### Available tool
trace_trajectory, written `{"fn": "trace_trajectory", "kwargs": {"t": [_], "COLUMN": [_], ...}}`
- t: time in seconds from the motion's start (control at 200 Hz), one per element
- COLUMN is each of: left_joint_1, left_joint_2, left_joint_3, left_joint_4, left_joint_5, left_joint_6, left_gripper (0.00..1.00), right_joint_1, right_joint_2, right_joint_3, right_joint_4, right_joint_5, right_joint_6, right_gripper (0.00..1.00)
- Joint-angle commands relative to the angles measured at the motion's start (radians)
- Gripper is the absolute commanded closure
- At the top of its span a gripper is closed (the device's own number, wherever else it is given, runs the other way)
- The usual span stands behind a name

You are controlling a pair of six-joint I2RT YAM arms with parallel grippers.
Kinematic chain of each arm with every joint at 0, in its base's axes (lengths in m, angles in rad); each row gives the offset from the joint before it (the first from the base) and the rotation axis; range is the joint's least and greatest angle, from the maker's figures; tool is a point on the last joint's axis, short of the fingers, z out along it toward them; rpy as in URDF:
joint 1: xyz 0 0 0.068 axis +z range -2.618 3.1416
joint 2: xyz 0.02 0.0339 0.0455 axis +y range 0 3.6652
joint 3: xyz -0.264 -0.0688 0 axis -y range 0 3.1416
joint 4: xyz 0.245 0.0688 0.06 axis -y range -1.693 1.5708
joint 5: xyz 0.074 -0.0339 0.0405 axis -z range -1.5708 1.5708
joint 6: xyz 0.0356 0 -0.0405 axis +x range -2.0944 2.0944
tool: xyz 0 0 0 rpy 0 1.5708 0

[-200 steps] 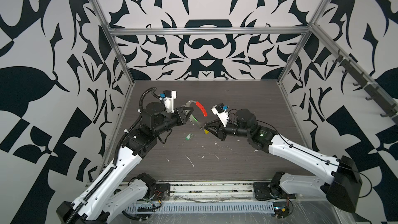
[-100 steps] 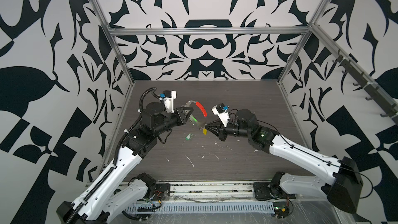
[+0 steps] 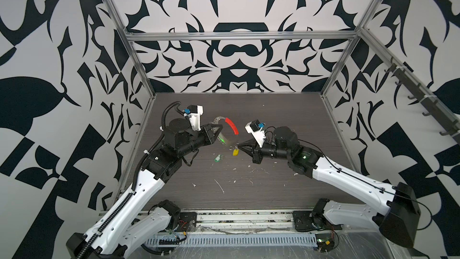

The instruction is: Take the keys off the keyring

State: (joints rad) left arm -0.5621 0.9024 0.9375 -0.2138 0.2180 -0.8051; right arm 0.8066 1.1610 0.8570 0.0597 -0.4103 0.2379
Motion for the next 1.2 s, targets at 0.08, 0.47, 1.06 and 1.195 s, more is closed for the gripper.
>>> {"fn": "trace_trajectory", "kwargs": {"t": [0.08, 0.47, 1.06, 1.195], "left_joint_1": [0.004, 0.004, 0.004, 0.004], "left_joint_2": [-0.026, -0.097, -0.199, -0.182], "left_joint_3": [-0.035, -0.087, -0.129, -0.151], "left_joint_4": [0.004, -0.073, 0.020, 0.029], "left_joint_5": [-0.032, -0.108, -0.088, -0.071], "left_joint_6": [-0.017, 0.044, 0.278, 0.279], "left_gripper": [0.91, 0.40, 0.32, 0.33], "right_joint_1": [0.003, 0.003, 0.002, 0.003], "right_joint_2": [-0.056, -0.036, 0.058, 0.097], "right_joint_3": [0.073, 0.215, 0.432, 0.505], "right_joint_4": [-0.023, -0.206, -0.448, -0.568], "right_joint_5": [0.025, -0.025, -0.192, -0.244], "right_joint_6": [-0.014, -0.126, -0.242, -0.288], "right_gripper": [1.00, 1.00, 1.00, 1.00]}}
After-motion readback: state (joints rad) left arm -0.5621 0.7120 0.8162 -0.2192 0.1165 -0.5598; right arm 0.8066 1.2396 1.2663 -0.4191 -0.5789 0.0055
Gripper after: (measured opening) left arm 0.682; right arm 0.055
